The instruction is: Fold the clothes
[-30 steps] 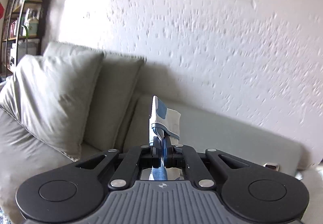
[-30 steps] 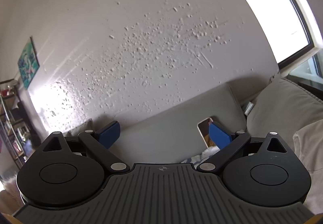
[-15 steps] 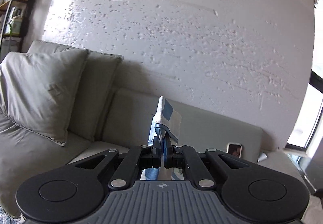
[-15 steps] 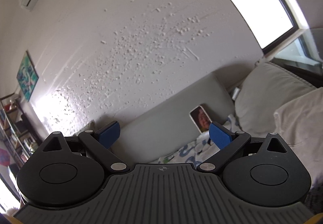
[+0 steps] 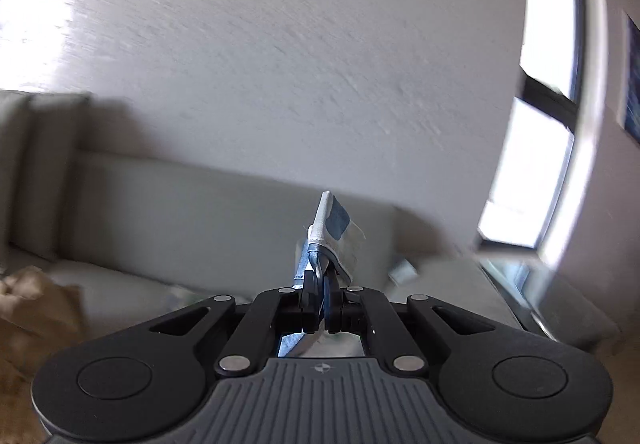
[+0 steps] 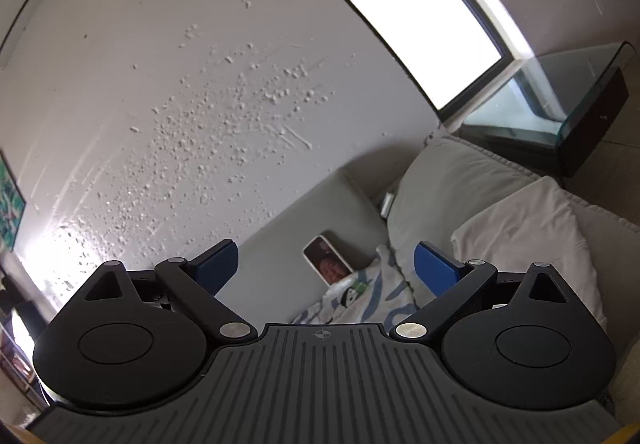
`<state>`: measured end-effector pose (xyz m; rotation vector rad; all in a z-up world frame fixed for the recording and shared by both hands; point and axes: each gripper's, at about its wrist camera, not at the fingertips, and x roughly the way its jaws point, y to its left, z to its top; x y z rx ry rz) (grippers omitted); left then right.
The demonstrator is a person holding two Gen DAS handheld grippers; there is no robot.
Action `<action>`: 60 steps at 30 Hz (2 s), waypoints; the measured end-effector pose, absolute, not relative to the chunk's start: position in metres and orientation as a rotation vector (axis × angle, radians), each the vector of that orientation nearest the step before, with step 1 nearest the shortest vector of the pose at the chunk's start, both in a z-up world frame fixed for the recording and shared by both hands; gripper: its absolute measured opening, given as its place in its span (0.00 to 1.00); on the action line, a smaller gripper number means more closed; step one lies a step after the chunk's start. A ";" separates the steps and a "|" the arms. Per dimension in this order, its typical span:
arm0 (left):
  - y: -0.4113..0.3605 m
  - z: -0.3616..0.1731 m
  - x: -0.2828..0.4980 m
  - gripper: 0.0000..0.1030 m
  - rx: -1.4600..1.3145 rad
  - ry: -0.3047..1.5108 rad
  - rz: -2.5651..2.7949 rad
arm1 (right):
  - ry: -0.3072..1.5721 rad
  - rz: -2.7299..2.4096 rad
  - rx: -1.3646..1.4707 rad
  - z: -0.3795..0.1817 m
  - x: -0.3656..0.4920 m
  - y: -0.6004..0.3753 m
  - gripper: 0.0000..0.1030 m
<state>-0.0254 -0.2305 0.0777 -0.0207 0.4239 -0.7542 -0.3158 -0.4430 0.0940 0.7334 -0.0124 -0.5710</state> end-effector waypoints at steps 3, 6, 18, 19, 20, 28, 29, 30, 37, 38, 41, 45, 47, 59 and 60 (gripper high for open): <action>-0.273 0.025 -0.058 0.39 0.148 0.654 -0.936 | -0.001 -0.584 0.730 0.094 -0.322 -0.448 0.95; -0.260 -0.020 -0.081 0.40 0.232 0.831 -1.060 | 0.017 -0.589 0.726 0.093 -0.328 -0.453 0.95; -0.053 -0.062 -0.009 0.46 -0.244 0.878 -0.586 | 0.268 -0.429 1.012 0.024 -0.263 -0.454 0.89; -0.047 -0.067 -0.004 0.46 -0.299 0.879 -0.546 | 0.305 -0.420 1.056 0.011 -0.253 -0.452 0.82; -0.042 -0.073 -0.001 0.45 -0.342 0.882 -0.500 | 0.343 -0.417 1.089 -0.003 -0.244 -0.450 0.78; -0.041 -0.098 0.017 0.45 -0.453 0.833 -0.464 | 0.451 -0.455 1.262 -0.093 -0.203 -0.460 0.62; -0.045 -0.101 0.018 0.45 -0.447 0.819 -0.478 | 0.443 -0.482 1.284 -0.101 -0.201 -0.464 0.63; -0.047 -0.104 0.019 0.45 -0.443 0.805 -0.489 | 0.439 -0.512 1.300 -0.108 -0.199 -0.469 0.64; -0.053 -0.122 0.012 0.46 -0.418 0.746 -0.510 | 0.496 -0.611 1.331 -0.146 -0.175 -0.487 0.60; -0.053 -0.123 0.013 0.46 -0.423 0.743 -0.511 | 0.501 -0.622 1.314 -0.147 -0.171 -0.487 0.60; -0.054 -0.126 0.015 0.46 -0.436 0.734 -0.515 | 0.519 -0.646 1.254 -0.148 -0.160 -0.488 0.60; -0.046 -0.125 0.005 0.48 -0.423 0.725 -0.516 | 0.555 -0.656 1.209 -0.153 -0.148 -0.489 0.55; -0.044 -0.125 0.002 0.48 -0.417 0.723 -0.515 | 0.575 -0.656 1.141 -0.153 -0.142 -0.486 0.54; -0.042 -0.125 -0.001 0.50 -0.396 0.720 -0.513 | 0.617 -0.637 0.764 -0.119 -0.133 -0.456 0.02; -0.042 -0.125 -0.001 0.50 -0.396 0.721 -0.513 | 0.610 -0.633 0.749 -0.114 -0.136 -0.454 0.02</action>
